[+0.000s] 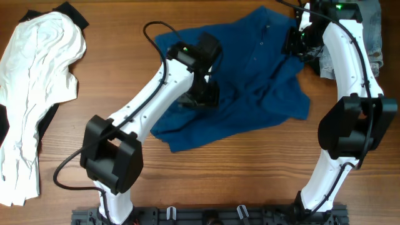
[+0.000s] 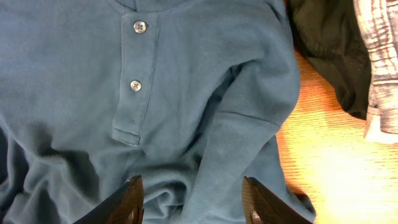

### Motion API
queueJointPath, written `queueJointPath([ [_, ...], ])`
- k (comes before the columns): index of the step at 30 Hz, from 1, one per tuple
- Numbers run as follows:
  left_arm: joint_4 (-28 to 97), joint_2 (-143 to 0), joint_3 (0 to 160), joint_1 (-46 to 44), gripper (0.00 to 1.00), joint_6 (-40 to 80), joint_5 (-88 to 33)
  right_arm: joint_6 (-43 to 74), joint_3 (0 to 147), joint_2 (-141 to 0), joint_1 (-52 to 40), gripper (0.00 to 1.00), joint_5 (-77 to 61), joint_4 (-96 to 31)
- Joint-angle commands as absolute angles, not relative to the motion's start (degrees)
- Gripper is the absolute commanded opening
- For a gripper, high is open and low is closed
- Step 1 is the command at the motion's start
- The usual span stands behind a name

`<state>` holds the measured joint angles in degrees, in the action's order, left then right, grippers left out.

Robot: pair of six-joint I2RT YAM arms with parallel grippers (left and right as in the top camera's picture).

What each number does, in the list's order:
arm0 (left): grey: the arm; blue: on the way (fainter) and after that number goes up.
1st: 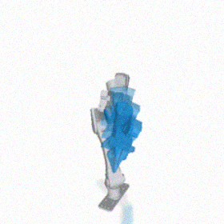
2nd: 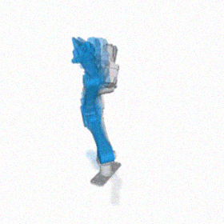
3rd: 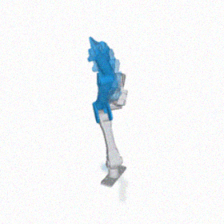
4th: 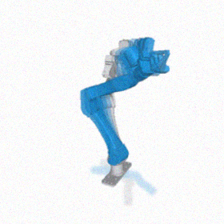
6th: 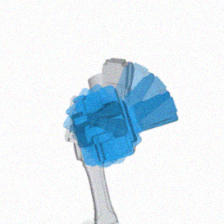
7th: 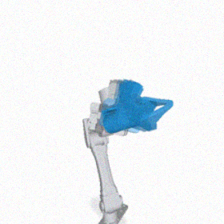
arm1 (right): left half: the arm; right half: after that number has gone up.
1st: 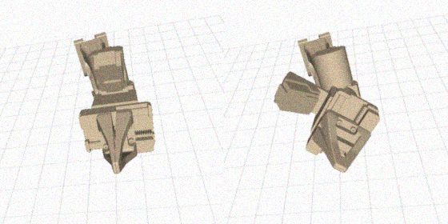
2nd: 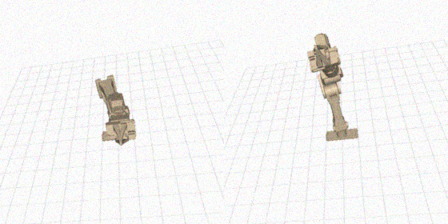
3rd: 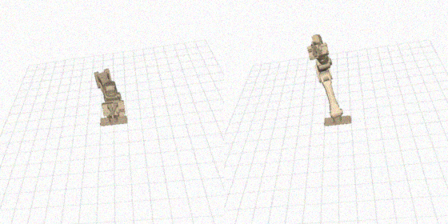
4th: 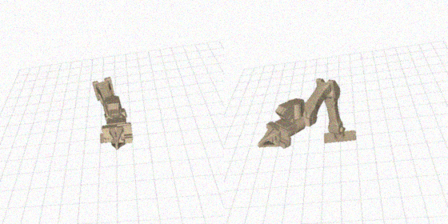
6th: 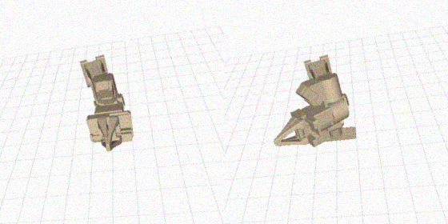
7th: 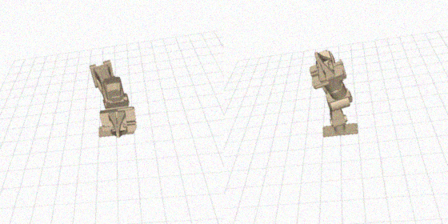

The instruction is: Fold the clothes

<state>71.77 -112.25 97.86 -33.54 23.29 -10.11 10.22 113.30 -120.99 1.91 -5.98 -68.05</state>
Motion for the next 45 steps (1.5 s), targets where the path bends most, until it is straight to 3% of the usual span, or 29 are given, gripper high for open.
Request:
queueJointPath([
  [1,72.6,-110.0,98.1,-30.2,0.68,26.1,-10.6,10.4,113.8,-120.7,2.2,0.51,-6.5,-67.9],
  [13,78.2,-107.0,94.1,-15.5,0.78,30.4,-7.0,10.0,113.8,-120.7,2.2,0.52,-6.5,-67.6],
  [20,63.0,-107.0,77.8,-13.1,0.76,36.5,-10.7,9.2,113.8,-120.7,2.2,0.52,-6.5,-66.8],
  [25,58.1,-107.2,76.3,-13.0,0.76,36.7,-11.4,9.1,113.8,-120.7,2.2,0.53,-6.5,-66.8],
  [29,55.0,-109.5,76.0,-13.0,0.84,36.7,-10.9,9.0,113.8,-120.7,2.2,0.52,-6.5,-66.8],
  [33,54.8,-113.2,76.0,-13.0,0.83,36.7,-11.3,9.0,113.8,-120.7,2.2,0.52,-6.5,-66.7],
  [37,54.8,-114.6,76.0,-13.0,0.76,36.7,-12.2,9.0,113.8,-120.7,2.2,0.52,-6.5,-66.6],
  [40,54.8,-114.6,76.0,-13.0,0.58,36.7,-12.6,9.0,113.8,-120.7,2.2,0.52,-6.5,-66.2],
  [45,55.0,-115.3,76.0,-14.2,0.39,36.5,-13.2,9.0,113.8,-120.7,2.2,0.52,-6.5,-66.2],
])
